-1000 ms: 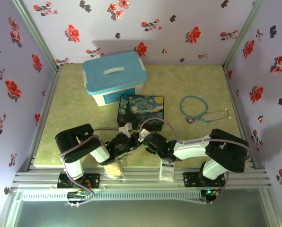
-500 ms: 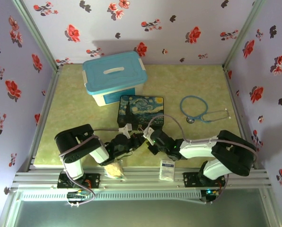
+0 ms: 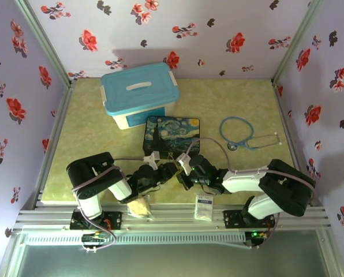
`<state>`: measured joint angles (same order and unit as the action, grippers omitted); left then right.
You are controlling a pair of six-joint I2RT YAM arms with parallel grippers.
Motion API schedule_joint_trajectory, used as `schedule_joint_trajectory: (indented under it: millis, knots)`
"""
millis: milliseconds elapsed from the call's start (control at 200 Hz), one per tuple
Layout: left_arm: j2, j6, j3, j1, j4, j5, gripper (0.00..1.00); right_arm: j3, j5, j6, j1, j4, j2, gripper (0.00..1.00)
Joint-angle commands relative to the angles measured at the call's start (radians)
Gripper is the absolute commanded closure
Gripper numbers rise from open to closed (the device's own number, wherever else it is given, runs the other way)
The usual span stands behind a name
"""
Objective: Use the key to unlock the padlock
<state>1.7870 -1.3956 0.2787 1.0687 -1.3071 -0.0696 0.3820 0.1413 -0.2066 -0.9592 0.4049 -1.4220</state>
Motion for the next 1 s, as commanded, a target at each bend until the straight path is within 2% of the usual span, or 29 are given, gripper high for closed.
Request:
schedule_joint_trajectory:
  millis: [0,130,185,230,330,435,535,665,785,860,995]
  knots:
    - [0.021,0.048,-0.013,-0.004,0.034,-0.040,0.79,-0.001,0.041,-0.041,0.011,0.061,-0.003,0.97]
    - [0.017,0.063,-0.004,-0.006,0.067,-0.040,0.82,0.019,0.057,-0.043,0.010,0.026,-0.022,0.93]
    - [0.005,0.070,-0.004,-0.006,0.089,-0.041,0.86,0.024,0.057,-0.043,0.010,0.005,-0.019,0.90]
    - [-0.010,0.075,-0.004,-0.007,0.124,-0.042,0.90,0.028,0.053,-0.048,0.010,-0.009,-0.008,0.86]
    - [-0.064,0.094,-0.005,-0.009,0.221,-0.055,0.91,0.028,0.010,-0.050,0.011,-0.065,0.035,0.73]
    - [-0.131,0.124,-0.007,-0.017,0.336,-0.069,0.92,0.037,-0.050,-0.048,0.023,-0.165,0.094,0.66]
    - [-0.186,0.156,-0.004,-0.028,0.429,-0.064,0.92,0.035,-0.071,-0.055,0.070,-0.227,0.158,0.63]
    - [-0.250,0.209,0.014,-0.040,0.605,-0.057,0.90,-0.002,-0.053,-0.098,0.117,-0.169,0.218,0.57]
    - [-0.293,0.254,0.079,-0.046,0.766,-0.059,0.88,0.018,-0.176,-0.138,0.121,-0.185,0.212,0.55]
    - [-0.304,0.269,0.086,-0.056,0.810,-0.056,0.87,0.044,-0.258,-0.157,0.122,-0.220,0.189,0.55]
    - [-0.327,0.326,0.144,-0.064,0.986,-0.065,0.85,0.045,-0.272,-0.175,0.123,-0.192,0.142,0.56]
